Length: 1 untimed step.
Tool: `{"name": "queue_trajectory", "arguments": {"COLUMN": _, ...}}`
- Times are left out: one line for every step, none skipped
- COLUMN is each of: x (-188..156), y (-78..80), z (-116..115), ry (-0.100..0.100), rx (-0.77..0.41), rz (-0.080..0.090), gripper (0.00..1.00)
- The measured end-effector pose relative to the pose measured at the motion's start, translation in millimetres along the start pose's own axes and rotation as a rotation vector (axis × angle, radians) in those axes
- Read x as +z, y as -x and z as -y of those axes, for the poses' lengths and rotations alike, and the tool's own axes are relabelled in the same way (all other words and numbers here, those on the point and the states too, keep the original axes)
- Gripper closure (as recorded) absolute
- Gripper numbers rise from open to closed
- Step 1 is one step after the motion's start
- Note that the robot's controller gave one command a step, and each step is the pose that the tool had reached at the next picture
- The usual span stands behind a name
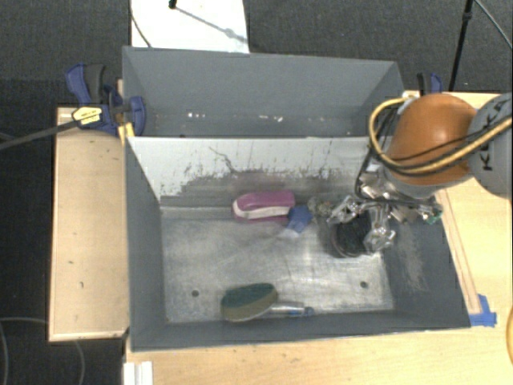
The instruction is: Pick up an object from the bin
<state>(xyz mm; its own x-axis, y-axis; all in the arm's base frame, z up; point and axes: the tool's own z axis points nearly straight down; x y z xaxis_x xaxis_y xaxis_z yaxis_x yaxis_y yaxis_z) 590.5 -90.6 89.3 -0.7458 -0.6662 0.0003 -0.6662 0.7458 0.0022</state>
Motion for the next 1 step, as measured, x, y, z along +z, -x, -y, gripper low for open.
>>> {"name": "queue_trajectory", "arguments": {"x": -181.0, "y": 5.7, "z": -3.9, "ry": -0.01, "rx": -0.271, "rz": 0.007, "gripper": 1.0}}
